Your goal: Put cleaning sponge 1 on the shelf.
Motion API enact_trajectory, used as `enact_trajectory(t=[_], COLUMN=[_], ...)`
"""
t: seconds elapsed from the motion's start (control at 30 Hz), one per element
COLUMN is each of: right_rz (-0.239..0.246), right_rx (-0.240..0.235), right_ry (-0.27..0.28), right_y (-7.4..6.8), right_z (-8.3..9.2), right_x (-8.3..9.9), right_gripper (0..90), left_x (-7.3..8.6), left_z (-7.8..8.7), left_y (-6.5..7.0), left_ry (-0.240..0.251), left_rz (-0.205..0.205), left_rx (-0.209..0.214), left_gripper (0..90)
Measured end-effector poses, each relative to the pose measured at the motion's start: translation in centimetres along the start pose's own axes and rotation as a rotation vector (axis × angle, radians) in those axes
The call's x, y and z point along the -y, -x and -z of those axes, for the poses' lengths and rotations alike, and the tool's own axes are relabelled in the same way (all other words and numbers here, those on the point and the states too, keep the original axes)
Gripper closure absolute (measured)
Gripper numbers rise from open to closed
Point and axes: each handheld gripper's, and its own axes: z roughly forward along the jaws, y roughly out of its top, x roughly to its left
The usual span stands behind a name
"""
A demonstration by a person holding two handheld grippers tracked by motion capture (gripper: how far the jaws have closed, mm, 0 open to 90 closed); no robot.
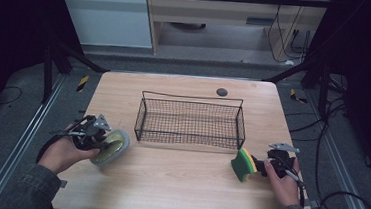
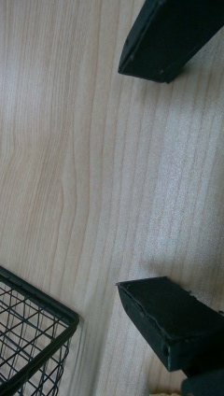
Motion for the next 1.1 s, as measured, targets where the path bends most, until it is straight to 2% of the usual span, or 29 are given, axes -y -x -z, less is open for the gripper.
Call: enact_trajectory(t=[0.2,0.27,0.43,0.5,0.6,0.67,0.77,0.83,0.93,0.97,1.1], right_rz=[0.001,0.001,0.001,0.003,0.014,0.018,0.02,0.021,0.022,0.022,0.024], right_rx=[0.0,-0.001,-0.001,-0.003,-0.011,-0.013,-0.016,-0.015,-0.015,-0.015,-0.018], right_ry=[0.0,0.0,0.0,0.001,0.002,0.002,0.002,0.002,0.002,0.002,0.002], right_y=[0.0,0.0,0.0,0.0,0.0,-0.1,-0.1,-0.1,-0.1,-0.1,-0.2], right_z=[0.0,0.0,0.0,0.0,0.0,0.0,0.0,0.0,0.0,0.0,0.1], right_x=[0.0,0.0,0.0,0.0,0.0,0.0,0.0,0.1,0.1,0.1,0.1], right_gripper=[0.4,0.5,0.5,0.5,0.5,0.5,0.5,0.5,0.5,0.5,0.7], left_x=[-0.3,-0.4,-0.7,-0.9,-1.3,-1.9,-2.7,-3.2,-3.9,-4.2,-4.7], left_z=[0.2,0.4,0.8,1.3,2.1,2.6,4.0,4.6,5.5,5.8,6.0], left_y=[0.1,0.2,0.2,0.1,-0.5,-0.9,-1.4,-1.5,-1.5,-1.5,-1.5], left_ry=[0.056,0.07,0.063,0.063,0.096,0.101,0.138,0.141,0.134,0.139,0.149], left_rz=[-0.033,-0.038,-0.072,-0.105,-0.118,-0.136,-0.157,-0.174,-0.21,-0.218,-0.223], left_rx=[-0.028,-0.02,-0.023,-0.059,-0.059,-0.068,-0.069,-0.076,-0.106,-0.132,-0.169], left_gripper=[70.4,70.4,70.4,70.4,70.4,70.4,70.4,70.4,70.4,70.4,70.4])
